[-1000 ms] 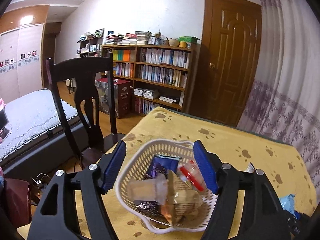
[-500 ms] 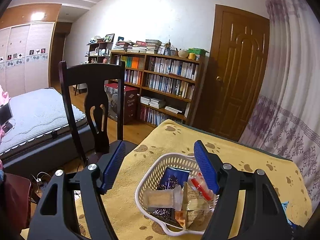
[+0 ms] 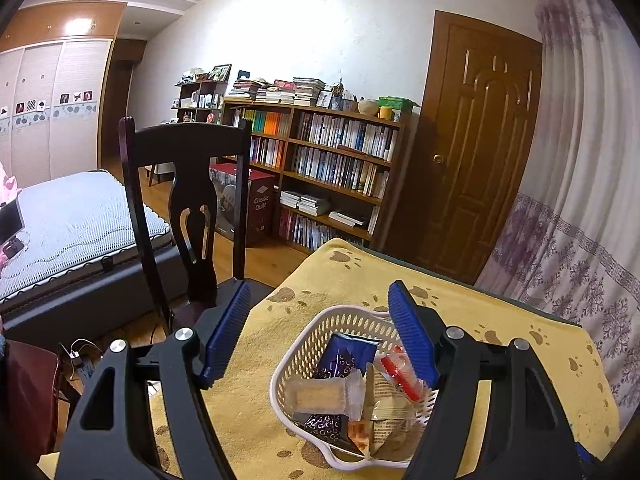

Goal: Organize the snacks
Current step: 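Carry the light blue bag in the right tool toward the white basket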

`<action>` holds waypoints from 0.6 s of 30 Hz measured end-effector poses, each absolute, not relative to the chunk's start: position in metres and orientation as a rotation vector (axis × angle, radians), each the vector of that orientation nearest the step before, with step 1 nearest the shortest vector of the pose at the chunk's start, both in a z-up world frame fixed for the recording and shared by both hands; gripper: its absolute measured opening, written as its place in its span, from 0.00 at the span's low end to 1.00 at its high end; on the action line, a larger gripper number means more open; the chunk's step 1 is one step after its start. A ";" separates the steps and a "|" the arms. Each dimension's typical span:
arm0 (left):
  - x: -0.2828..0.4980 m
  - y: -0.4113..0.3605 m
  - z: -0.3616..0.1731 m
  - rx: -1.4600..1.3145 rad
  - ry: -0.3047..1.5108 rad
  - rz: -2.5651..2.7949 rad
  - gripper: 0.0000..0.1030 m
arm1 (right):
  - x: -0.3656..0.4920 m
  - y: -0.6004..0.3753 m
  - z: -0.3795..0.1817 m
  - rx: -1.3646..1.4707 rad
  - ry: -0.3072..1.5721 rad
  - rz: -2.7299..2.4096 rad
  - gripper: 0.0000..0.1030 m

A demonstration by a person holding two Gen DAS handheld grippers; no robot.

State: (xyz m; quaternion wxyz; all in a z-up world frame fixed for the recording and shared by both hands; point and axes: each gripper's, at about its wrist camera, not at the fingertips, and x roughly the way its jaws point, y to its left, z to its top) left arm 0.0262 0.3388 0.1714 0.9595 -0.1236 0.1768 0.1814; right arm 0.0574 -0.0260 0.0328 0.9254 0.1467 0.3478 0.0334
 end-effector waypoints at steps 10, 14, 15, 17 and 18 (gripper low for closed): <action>0.026 0.337 0.171 -0.248 0.357 0.359 0.73 | 0.072 -0.006 0.017 0.198 0.807 0.086 0.65; 0.025 0.337 0.172 -0.250 0.355 0.360 0.73 | 0.069 -0.001 0.018 0.162 0.804 0.073 0.49; 0.026 0.337 0.171 -0.251 0.355 0.359 0.73 | 0.068 -0.001 0.018 0.161 0.801 0.072 0.47; 0.026 0.338 0.171 -0.250 0.357 0.359 0.73 | 0.067 -0.001 0.020 0.161 0.792 0.071 0.43; 0.026 0.337 0.171 -0.250 0.357 0.359 0.73 | 0.066 -0.002 0.021 0.164 0.789 0.072 0.41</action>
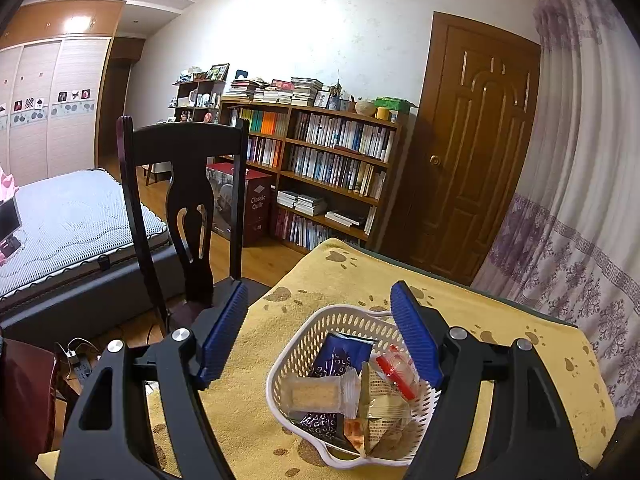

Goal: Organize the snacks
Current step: 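Carry the light blue bag in the right tool toward the white basket, then lower the light blue bag into the white basket and open the right tool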

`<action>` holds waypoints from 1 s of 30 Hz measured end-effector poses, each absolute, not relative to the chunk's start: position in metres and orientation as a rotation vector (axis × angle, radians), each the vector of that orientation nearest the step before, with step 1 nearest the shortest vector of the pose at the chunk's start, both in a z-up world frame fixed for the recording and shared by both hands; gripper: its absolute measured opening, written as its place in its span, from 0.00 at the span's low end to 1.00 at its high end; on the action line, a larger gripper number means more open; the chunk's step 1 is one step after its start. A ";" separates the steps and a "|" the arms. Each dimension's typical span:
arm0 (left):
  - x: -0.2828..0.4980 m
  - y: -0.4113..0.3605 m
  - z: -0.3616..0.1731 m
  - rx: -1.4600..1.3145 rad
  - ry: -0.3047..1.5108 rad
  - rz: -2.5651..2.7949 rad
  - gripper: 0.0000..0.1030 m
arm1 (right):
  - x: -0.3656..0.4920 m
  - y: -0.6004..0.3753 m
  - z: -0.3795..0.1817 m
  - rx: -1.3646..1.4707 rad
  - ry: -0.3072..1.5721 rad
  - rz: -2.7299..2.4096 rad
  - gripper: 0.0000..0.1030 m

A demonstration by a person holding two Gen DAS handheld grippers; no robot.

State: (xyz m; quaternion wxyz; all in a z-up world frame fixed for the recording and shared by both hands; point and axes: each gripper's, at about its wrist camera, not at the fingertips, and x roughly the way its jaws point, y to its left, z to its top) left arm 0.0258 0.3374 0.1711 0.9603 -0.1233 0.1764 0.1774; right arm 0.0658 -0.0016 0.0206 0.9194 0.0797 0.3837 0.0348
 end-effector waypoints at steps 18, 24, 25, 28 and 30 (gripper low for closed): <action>0.022 0.342 0.170 -0.292 0.352 0.355 0.73 | 0.054 0.023 0.069 0.231 0.707 0.173 0.38; 0.022 0.344 0.170 -0.311 0.357 0.352 0.73 | 0.055 0.052 0.092 0.192 0.672 0.215 0.38; 0.021 0.346 0.170 -0.313 0.357 0.351 0.73 | 0.056 0.055 0.094 0.189 0.670 0.221 0.38; 0.020 0.348 0.171 -0.324 0.353 0.349 0.73 | 0.059 0.072 0.103 0.173 0.663 0.249 0.38; 0.018 0.350 0.173 -0.334 0.346 0.351 0.73 | 0.061 0.084 0.108 0.158 0.658 0.269 0.38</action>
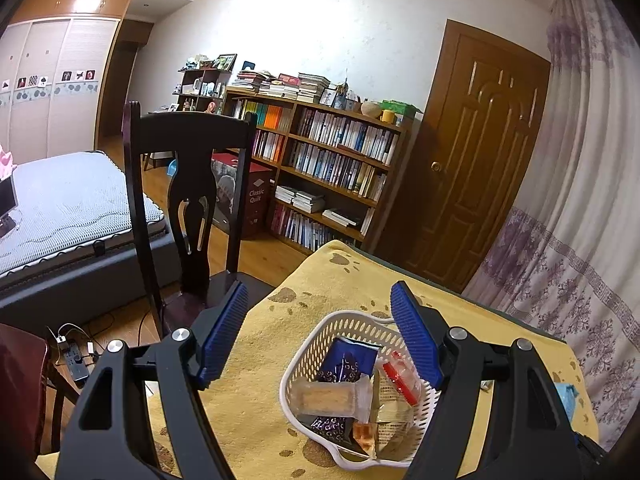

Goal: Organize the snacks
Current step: 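Lower the light blue bag into the white basket and open the right tool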

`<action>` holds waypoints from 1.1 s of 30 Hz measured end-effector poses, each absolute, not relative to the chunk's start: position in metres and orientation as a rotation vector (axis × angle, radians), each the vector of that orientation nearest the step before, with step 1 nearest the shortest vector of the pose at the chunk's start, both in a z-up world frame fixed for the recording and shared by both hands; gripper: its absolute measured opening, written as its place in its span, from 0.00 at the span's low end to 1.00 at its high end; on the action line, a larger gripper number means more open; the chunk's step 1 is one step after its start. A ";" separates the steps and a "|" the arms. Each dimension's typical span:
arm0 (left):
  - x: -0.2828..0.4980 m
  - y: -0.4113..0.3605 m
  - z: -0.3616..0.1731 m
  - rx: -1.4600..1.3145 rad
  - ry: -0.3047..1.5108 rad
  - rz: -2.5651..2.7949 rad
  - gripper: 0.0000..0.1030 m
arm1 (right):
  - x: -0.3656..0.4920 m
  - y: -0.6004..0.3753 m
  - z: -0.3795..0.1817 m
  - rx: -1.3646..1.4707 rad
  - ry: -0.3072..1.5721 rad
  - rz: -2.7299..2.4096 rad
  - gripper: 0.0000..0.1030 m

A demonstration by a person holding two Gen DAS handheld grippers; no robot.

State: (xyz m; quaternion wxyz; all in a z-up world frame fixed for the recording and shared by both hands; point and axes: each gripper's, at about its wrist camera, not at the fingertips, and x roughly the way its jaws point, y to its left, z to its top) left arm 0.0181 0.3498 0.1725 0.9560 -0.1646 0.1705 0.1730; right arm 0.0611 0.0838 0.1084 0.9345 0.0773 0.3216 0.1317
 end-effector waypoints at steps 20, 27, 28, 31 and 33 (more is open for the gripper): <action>-0.004 0.406 0.175 -0.425 0.293 0.473 0.77 | 0.100 0.180 0.130 0.122 0.706 0.425 0.38; -0.003 0.409 0.175 -0.427 0.295 0.457 0.77 | 0.123 0.222 0.128 0.094 0.763 0.495 0.41; -0.003 0.411 0.175 -0.427 0.296 0.456 0.77 | 0.126 0.226 0.129 0.119 0.773 0.530 0.44; -0.004 0.412 0.175 -0.430 0.297 0.454 0.77 | 0.133 0.227 0.130 0.153 0.763 0.501 0.61; -0.004 0.413 0.175 -0.433 0.296 0.456 0.77 | 0.133 0.225 0.131 0.154 0.758 0.493 0.61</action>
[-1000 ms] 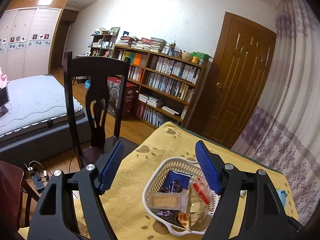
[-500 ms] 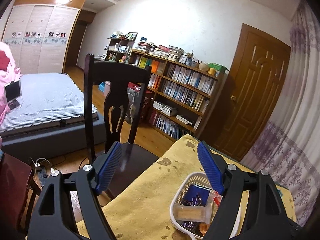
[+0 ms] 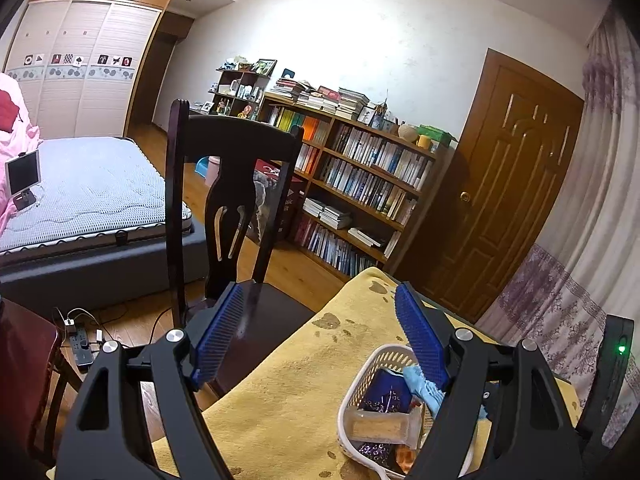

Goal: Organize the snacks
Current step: 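Lower the light blue bag into the white basket and open the right tool, then move the open right tool across the table toward the silver wrapped candy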

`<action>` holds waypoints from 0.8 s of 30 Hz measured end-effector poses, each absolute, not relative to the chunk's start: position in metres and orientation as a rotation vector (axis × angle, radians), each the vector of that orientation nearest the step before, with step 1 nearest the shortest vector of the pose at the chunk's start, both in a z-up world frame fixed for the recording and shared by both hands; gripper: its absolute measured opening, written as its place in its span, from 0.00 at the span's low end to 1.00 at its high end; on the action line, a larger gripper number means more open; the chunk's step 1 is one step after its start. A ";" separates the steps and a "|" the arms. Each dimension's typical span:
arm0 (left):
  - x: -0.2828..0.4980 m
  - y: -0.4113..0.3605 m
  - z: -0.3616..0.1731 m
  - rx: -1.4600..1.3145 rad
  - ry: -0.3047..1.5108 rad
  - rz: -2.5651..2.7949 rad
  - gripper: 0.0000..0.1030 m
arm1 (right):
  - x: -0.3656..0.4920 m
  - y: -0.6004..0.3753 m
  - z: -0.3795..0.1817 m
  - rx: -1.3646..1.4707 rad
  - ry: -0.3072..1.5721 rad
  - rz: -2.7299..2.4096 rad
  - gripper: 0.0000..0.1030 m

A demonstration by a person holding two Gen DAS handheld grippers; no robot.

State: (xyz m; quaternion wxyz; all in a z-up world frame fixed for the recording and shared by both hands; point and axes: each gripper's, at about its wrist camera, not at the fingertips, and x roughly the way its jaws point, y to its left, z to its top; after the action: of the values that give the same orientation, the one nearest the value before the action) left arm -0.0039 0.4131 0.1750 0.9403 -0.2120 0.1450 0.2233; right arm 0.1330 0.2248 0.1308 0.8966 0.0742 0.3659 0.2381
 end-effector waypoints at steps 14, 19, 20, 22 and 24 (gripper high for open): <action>-0.003 0.410 0.175 -0.424 0.297 0.437 0.77 | 0.144 0.239 0.111 0.201 0.846 0.615 0.61; 0.000 0.408 0.175 -0.421 0.304 0.425 0.77 | 0.141 0.227 0.109 0.232 0.838 0.626 0.61; 0.000 0.406 0.175 -0.421 0.306 0.419 0.77 | 0.139 0.222 0.113 0.241 0.823 0.630 0.61; 0.000 0.404 0.175 -0.418 0.306 0.411 0.77 | 0.132 0.211 0.122 0.229 0.781 0.613 0.61; 0.002 0.399 0.175 -0.406 0.310 0.401 0.77 | 0.128 0.200 0.127 0.219 0.754 0.587 0.61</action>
State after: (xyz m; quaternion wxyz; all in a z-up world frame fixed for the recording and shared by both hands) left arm 0.0015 0.3991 0.1754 0.9477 -0.1995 0.1521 0.1972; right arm 0.1283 0.1995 0.1272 0.8823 0.1050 0.3622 0.2817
